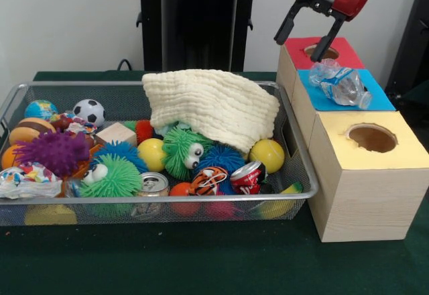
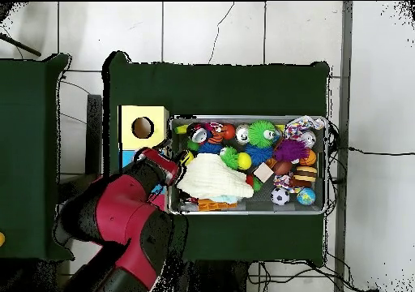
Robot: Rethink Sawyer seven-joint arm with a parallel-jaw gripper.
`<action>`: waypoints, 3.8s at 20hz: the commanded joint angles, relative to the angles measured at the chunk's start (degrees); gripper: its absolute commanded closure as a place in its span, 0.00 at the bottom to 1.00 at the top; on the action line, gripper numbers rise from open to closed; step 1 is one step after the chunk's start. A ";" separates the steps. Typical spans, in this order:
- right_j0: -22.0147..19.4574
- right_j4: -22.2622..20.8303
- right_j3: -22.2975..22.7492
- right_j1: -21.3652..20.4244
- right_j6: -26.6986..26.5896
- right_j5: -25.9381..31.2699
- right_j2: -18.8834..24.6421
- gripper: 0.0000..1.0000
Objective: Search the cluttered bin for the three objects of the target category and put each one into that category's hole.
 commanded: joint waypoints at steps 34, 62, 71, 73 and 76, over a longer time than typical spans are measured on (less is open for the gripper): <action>1.77 1.37 2.60 8.00 11.13 -6.26 5.25 0.00; 1.05 2.32 4.29 8.32 12.55 -9.20 9.27 0.00; 1.91 3.35 4.77 9.63 13.74 -10.59 9.02 0.00; 2.17 3.66 4.95 9.89 13.93 -10.98 8.91 0.00; 2.41 4.18 5.14 10.13 14.09 -11.24 8.85 0.00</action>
